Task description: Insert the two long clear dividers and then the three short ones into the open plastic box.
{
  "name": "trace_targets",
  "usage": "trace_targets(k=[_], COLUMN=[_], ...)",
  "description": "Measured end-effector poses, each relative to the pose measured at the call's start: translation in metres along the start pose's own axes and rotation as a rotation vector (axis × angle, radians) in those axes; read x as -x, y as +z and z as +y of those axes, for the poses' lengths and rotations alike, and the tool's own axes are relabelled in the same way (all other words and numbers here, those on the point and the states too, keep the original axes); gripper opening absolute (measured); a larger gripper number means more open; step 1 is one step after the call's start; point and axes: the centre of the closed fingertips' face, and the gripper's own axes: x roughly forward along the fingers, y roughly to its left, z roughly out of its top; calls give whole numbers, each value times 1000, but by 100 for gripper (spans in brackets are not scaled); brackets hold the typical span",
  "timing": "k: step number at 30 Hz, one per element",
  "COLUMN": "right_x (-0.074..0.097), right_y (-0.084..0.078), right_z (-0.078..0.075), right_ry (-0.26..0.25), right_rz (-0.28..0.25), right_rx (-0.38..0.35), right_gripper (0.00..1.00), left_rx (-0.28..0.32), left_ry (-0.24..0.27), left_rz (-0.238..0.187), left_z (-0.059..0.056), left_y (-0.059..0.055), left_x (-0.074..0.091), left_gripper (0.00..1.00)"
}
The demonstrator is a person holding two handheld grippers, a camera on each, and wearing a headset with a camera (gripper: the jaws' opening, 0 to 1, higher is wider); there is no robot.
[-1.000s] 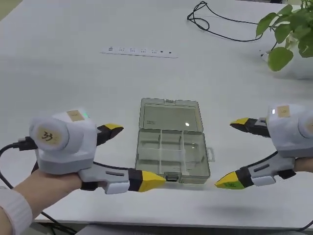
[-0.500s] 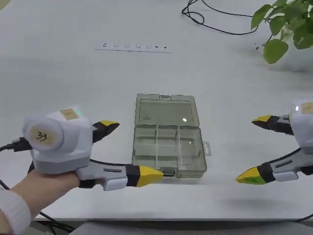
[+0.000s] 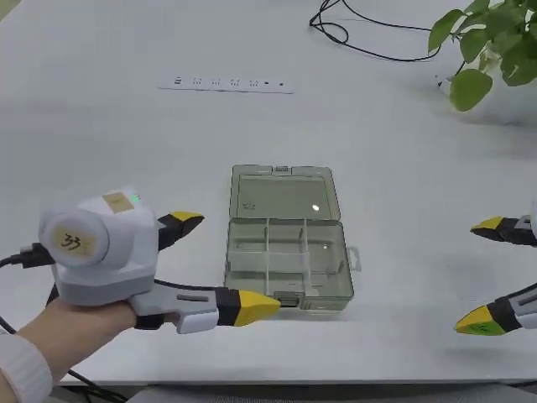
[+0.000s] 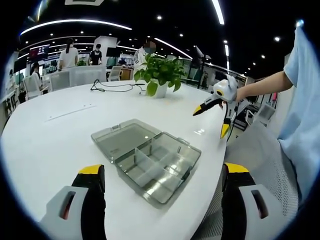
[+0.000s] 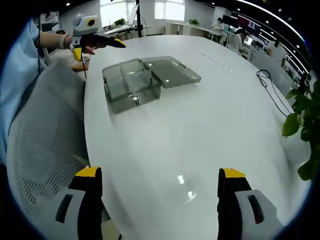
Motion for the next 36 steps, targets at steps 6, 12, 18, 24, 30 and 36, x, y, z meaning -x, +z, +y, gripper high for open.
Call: trace_targets(k=[6,12,18,24,30,36], right_x=[-3,-8,-15,-16,-19,-18], right_y=[-14,-23,-43,-43,-45,-45], right_z=[-3,-10,-22,-19,-20,-21], right_ry=[34,66,103,141,153,150], right_rz=[83,174,275,313,350,367], right_rx=[61,132,220,265,311,339], right_gripper=[93,83,68,51,42,37], left_rx=[7,17,23,27,35,41], left_ry=[4,18,26,38,45,47], left_rz=[4,-3,-5,-10,-16,-17], left_z=[-1,0,0,3,2,2], left_y=[-3,-5,-7,-6,-8,-10], left_x=[2,5,7,10,11,11], left_gripper=[99,98,98,98,97,97])
